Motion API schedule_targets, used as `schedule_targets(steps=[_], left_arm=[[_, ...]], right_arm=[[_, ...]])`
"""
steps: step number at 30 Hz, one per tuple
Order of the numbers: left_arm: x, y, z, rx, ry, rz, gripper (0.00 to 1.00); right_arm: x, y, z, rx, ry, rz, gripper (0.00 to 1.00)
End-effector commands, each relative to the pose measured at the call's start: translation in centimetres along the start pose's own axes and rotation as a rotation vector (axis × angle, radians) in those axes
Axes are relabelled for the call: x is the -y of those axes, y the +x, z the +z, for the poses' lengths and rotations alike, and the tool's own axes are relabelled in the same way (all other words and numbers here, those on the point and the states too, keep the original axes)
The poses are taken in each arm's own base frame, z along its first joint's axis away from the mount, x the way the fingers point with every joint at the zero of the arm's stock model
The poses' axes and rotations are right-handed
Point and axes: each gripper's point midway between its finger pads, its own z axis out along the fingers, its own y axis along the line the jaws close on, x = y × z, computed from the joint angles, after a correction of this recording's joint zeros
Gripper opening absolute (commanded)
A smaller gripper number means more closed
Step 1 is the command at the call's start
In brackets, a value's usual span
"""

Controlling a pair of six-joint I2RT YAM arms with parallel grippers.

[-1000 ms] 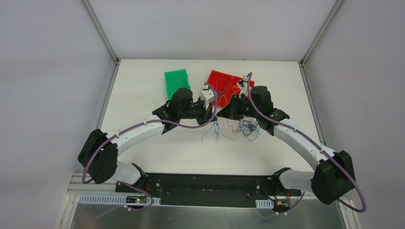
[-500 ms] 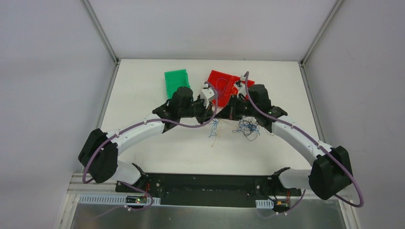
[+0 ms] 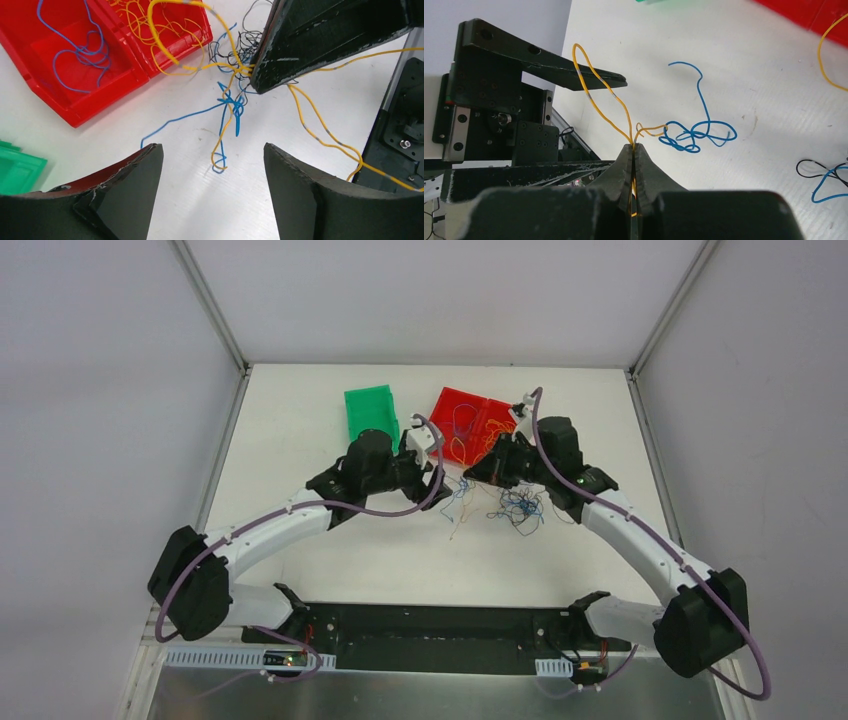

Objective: Untangle the cables

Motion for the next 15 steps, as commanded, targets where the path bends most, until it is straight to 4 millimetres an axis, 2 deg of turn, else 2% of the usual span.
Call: schedule_targets(steps=[1, 7, 10, 12, 15], left_arm=[[0.2, -2.9, -1.1, 0.128, -0.009, 0.032, 0.76], [1.0, -3.3, -1.9, 0.224, 0.046, 0.064, 0.81], [0.8, -2.6, -1.5, 0.22, 0.043, 0.062, 0.82], [0.5, -2.3, -1.0, 0.215, 0.032, 0.06, 0.87], [0.3, -2.5, -1.0, 0.25, 0.024, 0.073, 0.9]], right_arm=[[-2.6, -2.7, -1.9, 0.1, -0.05, -0.053, 0.0], [-4.3, -4.6, -3.1, 0.149, -0.076, -0.051, 0.0], [-5.4, -5.4, -3.7, 0.184, -0.105, -0.037, 0.0], [-6.1, -5.7, -4.0, 0.197, -0.132, -0.023, 0.0], [-7.1, -6.1, -4.4, 0.209, -0.165, -0.009, 0.0]])
